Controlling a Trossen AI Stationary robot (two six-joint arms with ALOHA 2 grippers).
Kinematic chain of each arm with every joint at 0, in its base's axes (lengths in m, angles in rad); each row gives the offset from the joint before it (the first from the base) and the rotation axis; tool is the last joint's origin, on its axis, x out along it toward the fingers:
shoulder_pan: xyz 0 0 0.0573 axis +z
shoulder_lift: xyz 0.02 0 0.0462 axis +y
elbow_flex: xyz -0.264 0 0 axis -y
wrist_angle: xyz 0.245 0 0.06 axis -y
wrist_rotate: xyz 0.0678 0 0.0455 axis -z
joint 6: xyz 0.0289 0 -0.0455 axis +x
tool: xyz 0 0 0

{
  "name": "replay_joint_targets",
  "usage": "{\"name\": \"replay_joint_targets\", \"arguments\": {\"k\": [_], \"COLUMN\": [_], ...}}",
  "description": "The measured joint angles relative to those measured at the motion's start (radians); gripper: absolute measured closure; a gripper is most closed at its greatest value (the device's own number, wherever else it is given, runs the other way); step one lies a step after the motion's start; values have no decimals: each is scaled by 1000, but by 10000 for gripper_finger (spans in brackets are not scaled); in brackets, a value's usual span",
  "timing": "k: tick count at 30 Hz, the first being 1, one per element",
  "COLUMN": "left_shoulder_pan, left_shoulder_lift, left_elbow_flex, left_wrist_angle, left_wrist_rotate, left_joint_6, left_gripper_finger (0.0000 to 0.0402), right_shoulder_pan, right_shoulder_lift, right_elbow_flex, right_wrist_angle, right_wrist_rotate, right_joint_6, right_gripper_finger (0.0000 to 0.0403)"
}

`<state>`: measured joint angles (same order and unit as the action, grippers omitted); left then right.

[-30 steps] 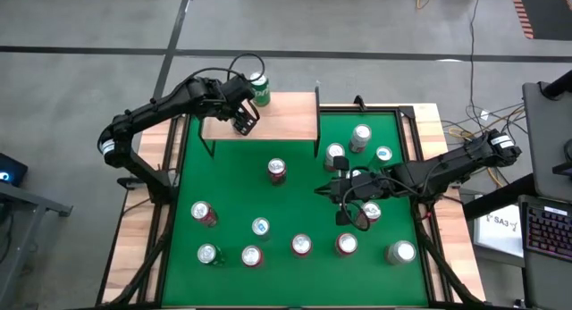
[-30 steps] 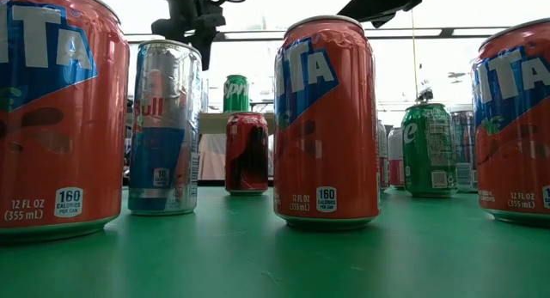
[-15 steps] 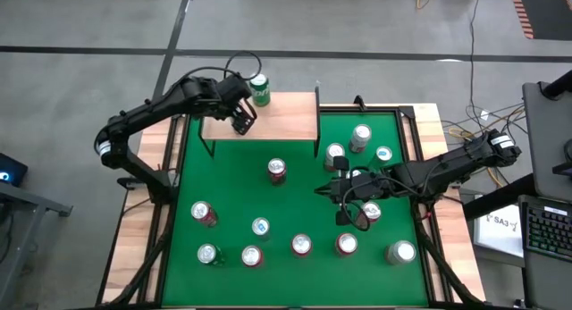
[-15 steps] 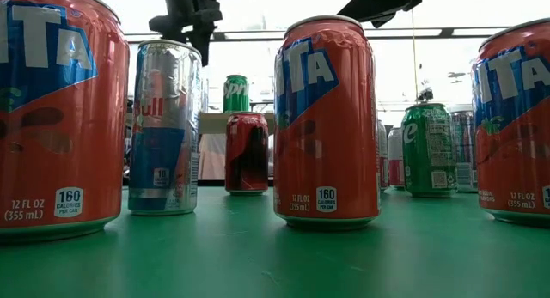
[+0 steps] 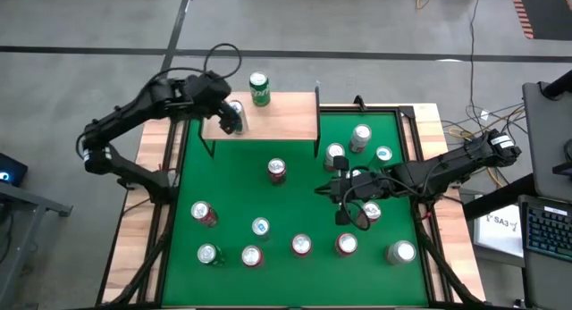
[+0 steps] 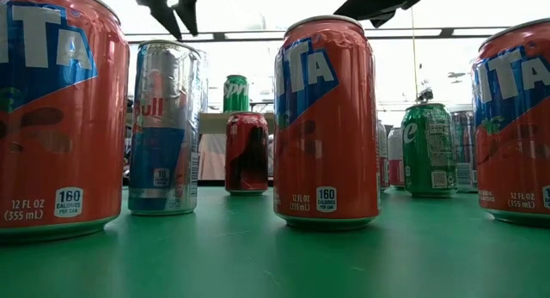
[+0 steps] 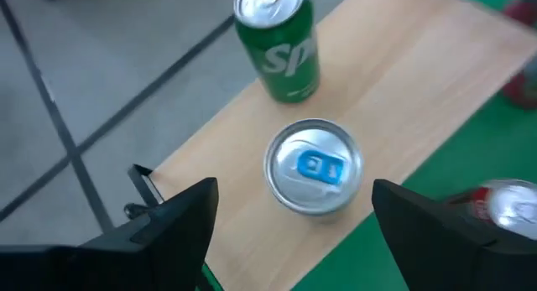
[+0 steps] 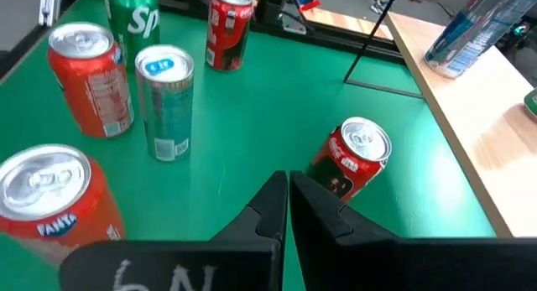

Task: Place canned beverage on shelf
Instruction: Put the red can on the shelf

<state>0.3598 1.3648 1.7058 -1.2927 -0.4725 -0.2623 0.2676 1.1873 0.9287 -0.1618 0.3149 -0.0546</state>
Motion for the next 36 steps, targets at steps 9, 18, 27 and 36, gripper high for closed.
{"name": "replay_joint_targets", "arguments": {"k": [9, 18, 27, 36], "left_shoulder_pan": [-287, -590, -602, -416], "left_shoulder_lift": [-162, -271, -305, -318], "left_elbow_flex": [-128, -500, -865, -991], "left_wrist_angle": [140, 521, 879, 1039], "left_wrist_rotate": [-112, -213, -210, -223], "left_joint_6": [-40, 74, 93, 121], "left_gripper_finger": [124, 157, 226, 362], "right_shoulder_pan": [-2, -2, -3, -24], "right_shoulder_lift": [16, 94, 113, 105], "right_elbow_flex": [0, 0, 0, 3], "right_wrist_angle": [43, 94, 94, 101], "right_wrist_rotate": [0, 0, 1, 1], "right_joint_6": [86, 169, 193, 185], "right_gripper_finger": [394, 394, 394, 394]}}
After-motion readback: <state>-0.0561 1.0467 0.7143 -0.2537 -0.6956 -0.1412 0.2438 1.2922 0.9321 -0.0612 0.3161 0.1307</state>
